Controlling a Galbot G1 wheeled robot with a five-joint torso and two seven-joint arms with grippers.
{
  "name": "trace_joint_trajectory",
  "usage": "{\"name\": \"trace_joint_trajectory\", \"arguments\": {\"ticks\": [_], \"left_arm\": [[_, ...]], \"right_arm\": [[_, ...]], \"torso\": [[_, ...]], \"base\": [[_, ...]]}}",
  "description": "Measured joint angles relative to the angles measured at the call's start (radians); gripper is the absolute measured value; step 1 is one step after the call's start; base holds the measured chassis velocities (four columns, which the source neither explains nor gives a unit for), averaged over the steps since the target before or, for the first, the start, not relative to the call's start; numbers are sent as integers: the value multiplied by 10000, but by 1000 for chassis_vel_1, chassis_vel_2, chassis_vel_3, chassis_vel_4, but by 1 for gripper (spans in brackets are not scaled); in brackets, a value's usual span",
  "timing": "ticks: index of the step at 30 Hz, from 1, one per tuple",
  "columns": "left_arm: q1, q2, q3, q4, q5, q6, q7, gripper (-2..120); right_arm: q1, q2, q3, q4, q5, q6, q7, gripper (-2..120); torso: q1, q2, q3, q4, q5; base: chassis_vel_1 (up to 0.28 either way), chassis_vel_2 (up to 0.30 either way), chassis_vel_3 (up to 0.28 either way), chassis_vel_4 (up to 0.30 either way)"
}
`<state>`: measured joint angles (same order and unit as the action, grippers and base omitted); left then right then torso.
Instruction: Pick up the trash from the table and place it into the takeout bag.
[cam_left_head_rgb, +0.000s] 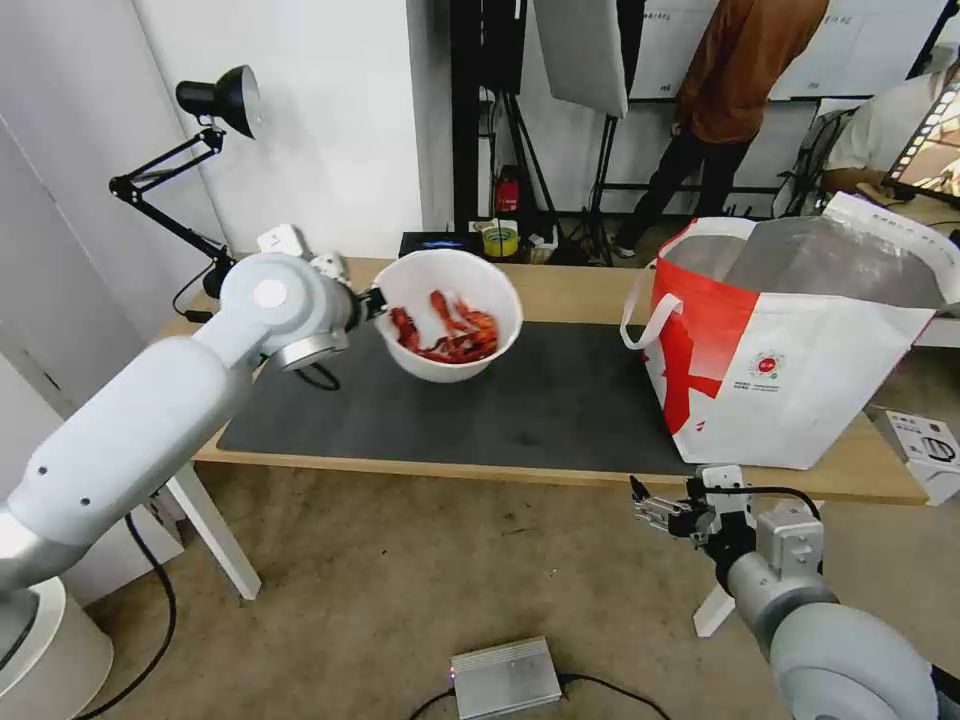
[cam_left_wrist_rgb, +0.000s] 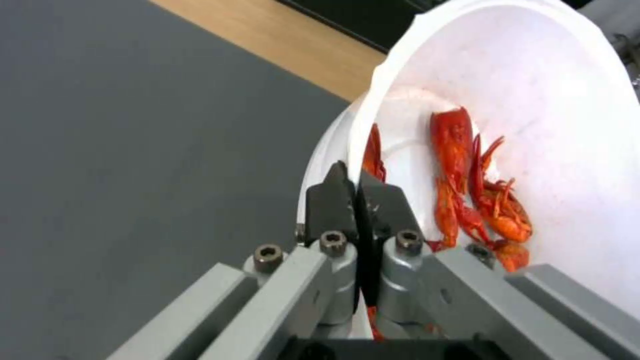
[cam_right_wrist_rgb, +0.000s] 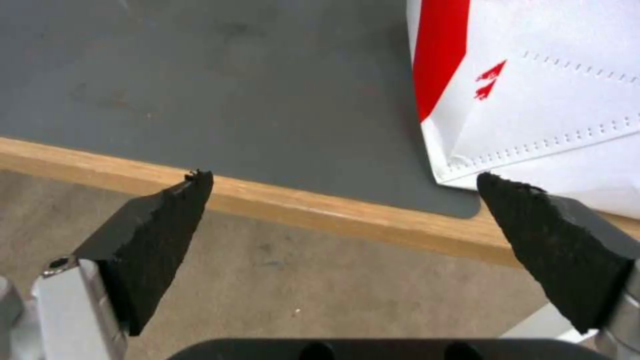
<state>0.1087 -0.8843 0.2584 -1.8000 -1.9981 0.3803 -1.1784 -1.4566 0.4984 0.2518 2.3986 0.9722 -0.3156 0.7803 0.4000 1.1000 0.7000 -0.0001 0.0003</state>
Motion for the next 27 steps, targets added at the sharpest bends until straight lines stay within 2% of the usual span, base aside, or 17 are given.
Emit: {"name": "trace_joint_trajectory", "arguments": {"ticks": [15,27], "left_arm": [[-1082,-1229,939,390,-292,-4,-377,0],[-1418,-1514,1421,475,-410,39,-499,0]], "right_arm": [[0,1,0,0,0,0,0,100],[0,0,0,0,0,0,0,100]], "torso": [[0,-2,0,0,-2],[-1,-2,0,1,-2]], "base": [[0,0,0,0],[0,0,0,0]]}}
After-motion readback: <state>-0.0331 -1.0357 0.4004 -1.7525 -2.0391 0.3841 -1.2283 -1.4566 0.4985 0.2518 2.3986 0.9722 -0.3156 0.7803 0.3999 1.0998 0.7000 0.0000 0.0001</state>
